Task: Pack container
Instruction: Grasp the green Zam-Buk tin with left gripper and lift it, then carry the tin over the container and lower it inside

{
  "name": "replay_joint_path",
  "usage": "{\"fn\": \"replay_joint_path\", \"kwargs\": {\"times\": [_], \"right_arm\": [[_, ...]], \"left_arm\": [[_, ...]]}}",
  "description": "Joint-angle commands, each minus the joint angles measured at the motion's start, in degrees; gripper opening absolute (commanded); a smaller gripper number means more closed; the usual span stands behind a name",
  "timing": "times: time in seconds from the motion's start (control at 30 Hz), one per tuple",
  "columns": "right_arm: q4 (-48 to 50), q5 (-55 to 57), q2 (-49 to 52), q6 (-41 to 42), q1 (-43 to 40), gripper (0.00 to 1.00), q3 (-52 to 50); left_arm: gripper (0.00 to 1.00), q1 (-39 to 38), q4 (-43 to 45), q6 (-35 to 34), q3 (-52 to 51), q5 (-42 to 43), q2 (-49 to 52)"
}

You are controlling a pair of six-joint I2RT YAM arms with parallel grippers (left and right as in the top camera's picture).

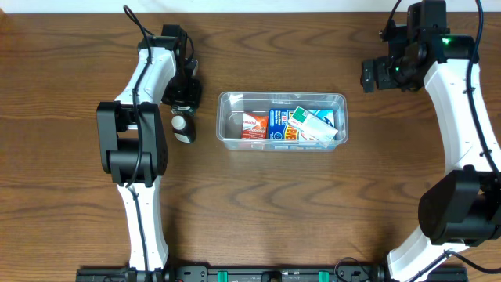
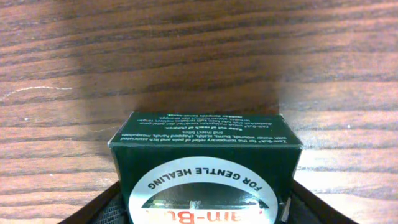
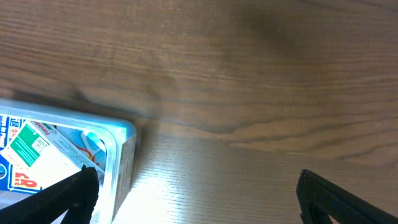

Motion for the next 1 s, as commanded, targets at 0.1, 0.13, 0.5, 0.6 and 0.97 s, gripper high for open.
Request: {"fn": "replay_joint_path", "kwargs": {"times": [0.1,0.13,0.5,0.6,0.97], "right_arm": [[-0.1,0.1,-0.3,0.8,-0.3,0.99,0.1],[-0.1,0.1,-0.3,0.8,-0.3,0.99,0.1],[-0.1,0.1,-0.3,0.8,-0.3,0.99,0.1],[-0.1,0.1,-0.3,0.8,-0.3,0.99,0.1],[-0.1,0.1,-0.3,0.8,-0.3,0.99,0.1]], "left_arm": [[0.59,0.3,-1.4,-1.3,0.2,-0.2,-0.8],[0.59,0.3,-2.0,-1.7,0.4,-0.2,-1.1],[0.58,0.3,-11.7,-7.2,11.1,-0.2,-9.2],[0.58,0.3,-13.7,-10.1,13.2,-0.2,-13.1],[0.56,-7.7,-23.9,-23.8,13.6,2.0,-22.1]]}}
